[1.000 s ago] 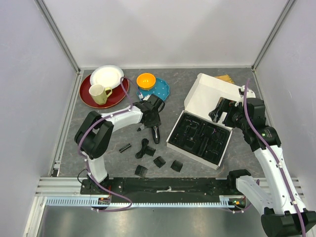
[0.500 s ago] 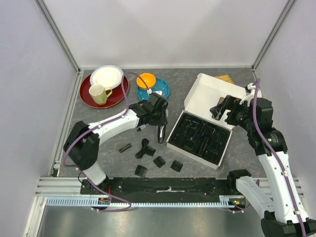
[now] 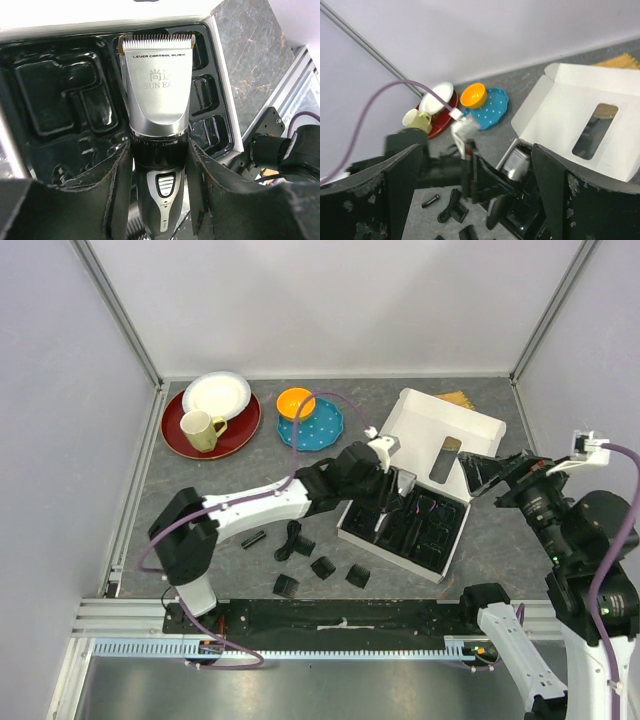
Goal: Sort the hair-cutting tools
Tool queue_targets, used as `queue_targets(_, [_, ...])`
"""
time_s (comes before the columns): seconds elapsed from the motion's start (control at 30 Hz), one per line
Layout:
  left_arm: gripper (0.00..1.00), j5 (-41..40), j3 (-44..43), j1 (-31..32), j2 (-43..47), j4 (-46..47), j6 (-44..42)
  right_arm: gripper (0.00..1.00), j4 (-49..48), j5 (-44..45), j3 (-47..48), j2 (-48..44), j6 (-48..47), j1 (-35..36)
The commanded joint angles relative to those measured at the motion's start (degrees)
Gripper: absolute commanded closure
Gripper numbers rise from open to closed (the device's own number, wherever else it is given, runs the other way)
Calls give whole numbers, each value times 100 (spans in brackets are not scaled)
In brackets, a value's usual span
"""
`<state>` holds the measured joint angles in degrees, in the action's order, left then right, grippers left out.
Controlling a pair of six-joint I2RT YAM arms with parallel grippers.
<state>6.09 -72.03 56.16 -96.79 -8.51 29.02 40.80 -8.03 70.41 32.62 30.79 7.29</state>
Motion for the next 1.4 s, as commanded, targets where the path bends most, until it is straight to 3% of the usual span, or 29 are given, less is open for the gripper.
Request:
queue_targets(0.0, [98, 410, -627, 167, -453, 825, -387, 2, 156, 161, 341, -37, 112, 9])
queue_targets(0.27, [98, 104, -1181, 431, -1254, 1203, -388, 2, 227, 162, 298, -45, 173, 18])
queue_targets(0.73, [98, -591, -1234, 747, -1808, 1370, 34, 2, 245, 214, 96, -28, 129, 1])
queue_targets(1.07, [98, -1522, -1410, 791, -1869, 597, 938, 2, 245, 206, -28, 25, 86, 18])
queue_targets(1.37, [98, -1295, -2148, 861, -2212, -265, 1229, 2, 245, 232, -133, 43, 50, 18])
